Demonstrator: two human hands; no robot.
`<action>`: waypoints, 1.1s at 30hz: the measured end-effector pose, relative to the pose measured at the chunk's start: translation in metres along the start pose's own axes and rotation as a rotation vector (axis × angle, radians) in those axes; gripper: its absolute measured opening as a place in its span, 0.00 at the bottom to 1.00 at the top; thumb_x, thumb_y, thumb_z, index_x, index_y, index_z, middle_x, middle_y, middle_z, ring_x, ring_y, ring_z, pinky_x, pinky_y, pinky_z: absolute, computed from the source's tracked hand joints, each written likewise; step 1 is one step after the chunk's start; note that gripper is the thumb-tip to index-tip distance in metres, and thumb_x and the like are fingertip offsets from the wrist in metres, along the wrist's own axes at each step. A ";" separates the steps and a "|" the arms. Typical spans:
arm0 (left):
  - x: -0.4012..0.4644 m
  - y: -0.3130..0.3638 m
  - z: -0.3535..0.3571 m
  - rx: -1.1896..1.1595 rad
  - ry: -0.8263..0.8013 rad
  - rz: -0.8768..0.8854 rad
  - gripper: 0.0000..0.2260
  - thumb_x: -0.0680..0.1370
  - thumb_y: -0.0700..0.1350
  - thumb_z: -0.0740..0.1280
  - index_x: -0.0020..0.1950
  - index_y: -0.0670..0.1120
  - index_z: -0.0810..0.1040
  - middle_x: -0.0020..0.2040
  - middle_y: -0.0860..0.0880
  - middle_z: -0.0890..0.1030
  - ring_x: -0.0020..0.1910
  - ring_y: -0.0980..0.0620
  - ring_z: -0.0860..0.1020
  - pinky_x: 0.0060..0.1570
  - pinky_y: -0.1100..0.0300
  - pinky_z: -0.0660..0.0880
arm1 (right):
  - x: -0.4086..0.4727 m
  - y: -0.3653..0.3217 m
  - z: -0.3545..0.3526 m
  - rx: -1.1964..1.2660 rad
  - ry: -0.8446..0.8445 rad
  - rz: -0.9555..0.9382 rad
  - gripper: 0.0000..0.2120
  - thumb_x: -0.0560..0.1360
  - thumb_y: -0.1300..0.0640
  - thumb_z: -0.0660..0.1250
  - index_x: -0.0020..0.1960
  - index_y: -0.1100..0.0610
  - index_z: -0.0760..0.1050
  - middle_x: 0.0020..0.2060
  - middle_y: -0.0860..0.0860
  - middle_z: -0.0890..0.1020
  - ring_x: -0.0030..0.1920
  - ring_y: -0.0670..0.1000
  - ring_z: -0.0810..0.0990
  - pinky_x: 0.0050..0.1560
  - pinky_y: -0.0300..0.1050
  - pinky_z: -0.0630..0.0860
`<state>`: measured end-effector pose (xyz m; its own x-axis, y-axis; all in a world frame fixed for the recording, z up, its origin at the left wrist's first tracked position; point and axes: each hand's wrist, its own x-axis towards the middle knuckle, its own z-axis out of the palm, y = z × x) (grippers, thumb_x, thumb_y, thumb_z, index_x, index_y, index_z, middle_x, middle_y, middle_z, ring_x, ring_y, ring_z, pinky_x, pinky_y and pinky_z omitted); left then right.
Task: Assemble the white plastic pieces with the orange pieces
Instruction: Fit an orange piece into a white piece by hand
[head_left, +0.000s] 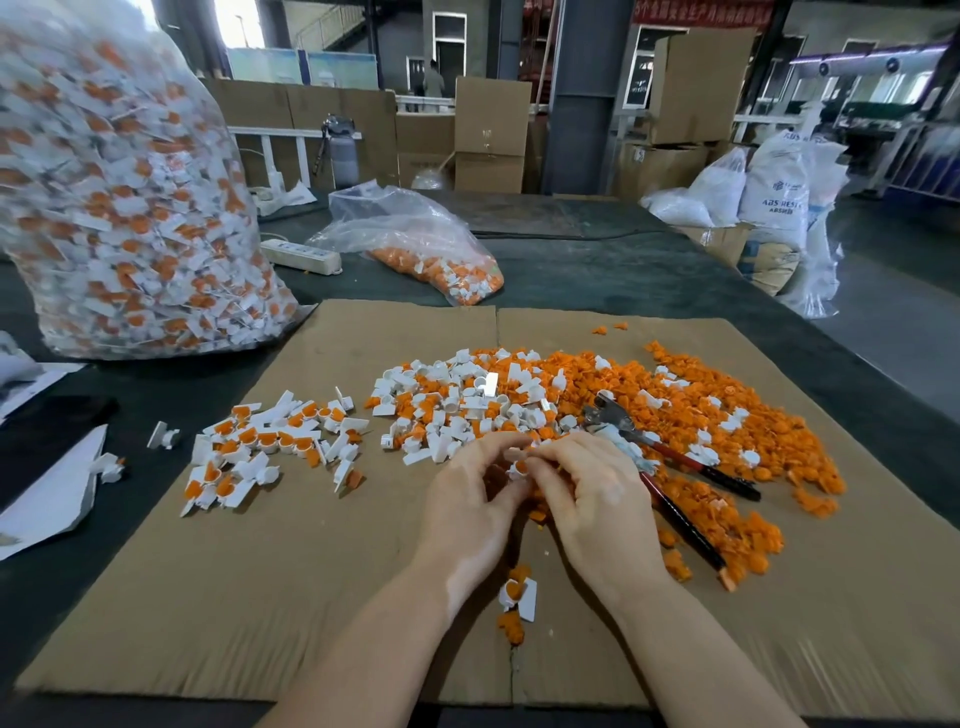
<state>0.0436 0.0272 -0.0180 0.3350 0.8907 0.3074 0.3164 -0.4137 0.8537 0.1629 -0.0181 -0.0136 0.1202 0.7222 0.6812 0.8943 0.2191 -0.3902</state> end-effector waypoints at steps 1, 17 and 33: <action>0.000 0.001 -0.001 -0.002 0.018 0.012 0.12 0.76 0.43 0.68 0.53 0.60 0.76 0.49 0.60 0.77 0.50 0.64 0.74 0.49 0.75 0.68 | 0.001 0.001 0.000 0.026 0.018 0.023 0.04 0.74 0.59 0.68 0.45 0.58 0.81 0.39 0.49 0.81 0.43 0.49 0.79 0.45 0.48 0.76; 0.016 -0.034 -0.055 0.604 0.351 -0.167 0.11 0.76 0.47 0.68 0.58 0.50 0.79 0.58 0.48 0.69 0.60 0.49 0.62 0.60 0.56 0.60 | 0.015 0.012 0.013 0.405 0.125 0.489 0.12 0.79 0.52 0.58 0.40 0.51 0.76 0.27 0.43 0.70 0.28 0.41 0.66 0.31 0.33 0.60; 0.009 0.008 0.005 0.449 -0.348 0.264 0.14 0.72 0.58 0.69 0.52 0.53 0.80 0.49 0.57 0.73 0.50 0.57 0.63 0.56 0.55 0.60 | 0.032 0.004 0.024 0.501 0.339 0.633 0.15 0.80 0.55 0.57 0.37 0.53 0.75 0.31 0.48 0.76 0.33 0.36 0.72 0.34 0.26 0.67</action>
<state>0.0536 0.0315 -0.0108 0.6985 0.6649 0.2646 0.4998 -0.7179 0.4846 0.1602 0.0217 -0.0080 0.7229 0.5893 0.3607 0.3311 0.1627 -0.9295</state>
